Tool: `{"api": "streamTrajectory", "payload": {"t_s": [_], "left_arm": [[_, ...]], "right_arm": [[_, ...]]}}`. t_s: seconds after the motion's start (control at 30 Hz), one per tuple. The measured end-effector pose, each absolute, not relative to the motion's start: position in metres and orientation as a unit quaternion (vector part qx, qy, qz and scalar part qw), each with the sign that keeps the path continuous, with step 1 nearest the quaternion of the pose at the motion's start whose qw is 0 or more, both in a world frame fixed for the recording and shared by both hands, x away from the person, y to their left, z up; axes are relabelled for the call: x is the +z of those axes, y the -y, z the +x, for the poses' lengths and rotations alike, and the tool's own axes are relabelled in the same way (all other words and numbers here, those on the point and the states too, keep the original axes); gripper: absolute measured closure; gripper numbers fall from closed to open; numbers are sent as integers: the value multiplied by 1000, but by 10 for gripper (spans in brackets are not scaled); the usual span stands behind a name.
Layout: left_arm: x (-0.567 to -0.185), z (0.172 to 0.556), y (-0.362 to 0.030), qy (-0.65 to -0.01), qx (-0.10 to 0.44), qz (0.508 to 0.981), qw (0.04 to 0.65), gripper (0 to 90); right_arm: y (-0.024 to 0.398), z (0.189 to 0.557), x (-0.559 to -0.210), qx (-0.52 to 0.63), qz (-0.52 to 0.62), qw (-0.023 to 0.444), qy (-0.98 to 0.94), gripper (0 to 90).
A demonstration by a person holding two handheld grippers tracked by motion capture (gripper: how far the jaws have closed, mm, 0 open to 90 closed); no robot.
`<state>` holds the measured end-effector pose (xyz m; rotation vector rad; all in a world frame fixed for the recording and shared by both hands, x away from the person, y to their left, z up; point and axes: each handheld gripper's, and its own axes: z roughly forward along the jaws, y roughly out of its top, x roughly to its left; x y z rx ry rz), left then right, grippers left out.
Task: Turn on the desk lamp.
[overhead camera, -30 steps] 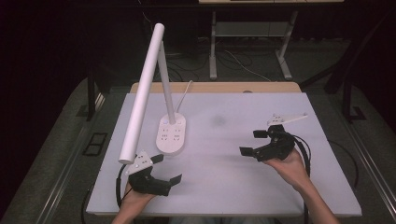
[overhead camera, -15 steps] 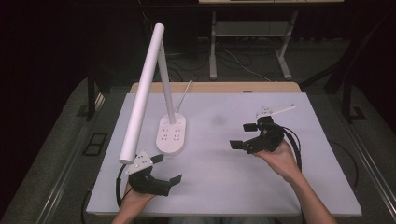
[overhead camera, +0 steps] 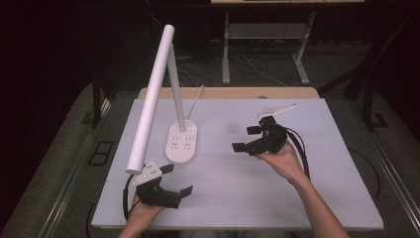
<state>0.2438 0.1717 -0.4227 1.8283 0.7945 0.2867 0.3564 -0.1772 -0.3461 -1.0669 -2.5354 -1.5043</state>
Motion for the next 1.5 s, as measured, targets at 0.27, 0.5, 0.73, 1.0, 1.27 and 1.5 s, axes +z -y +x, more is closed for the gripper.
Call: {"api": "streamTrajectory", "payload": {"t_s": [0.27, 0.5, 0.73, 1.0, 1.27, 1.5], "left_arm": [[-423, 244, -171, -333, 120, 768, 534, 0], [-423, 244, -172, -333, 120, 768, 534, 0], [-422, 244, -172, -332, 120, 767, 536, 0], [-422, 244, -172, -331, 119, 767, 536, 0], [-422, 243, -172, -331, 120, 767, 536, 0], [-422, 244, -172, -330, 121, 768, 535, 0]], "right_arm": [[166, 367, -346, -477, -343, 8, 809, 3], [154, 378, -347, -477, -342, 8, 810, 3], [142, 386, -346, -472, -346, 14, 811, 3], [132, 395, -348, -468, -354, 18, 810, 4], [120, 409, -351, -461, -357, 14, 812, 4], [111, 419, -356, -451, -365, 21, 814, 4]]}}
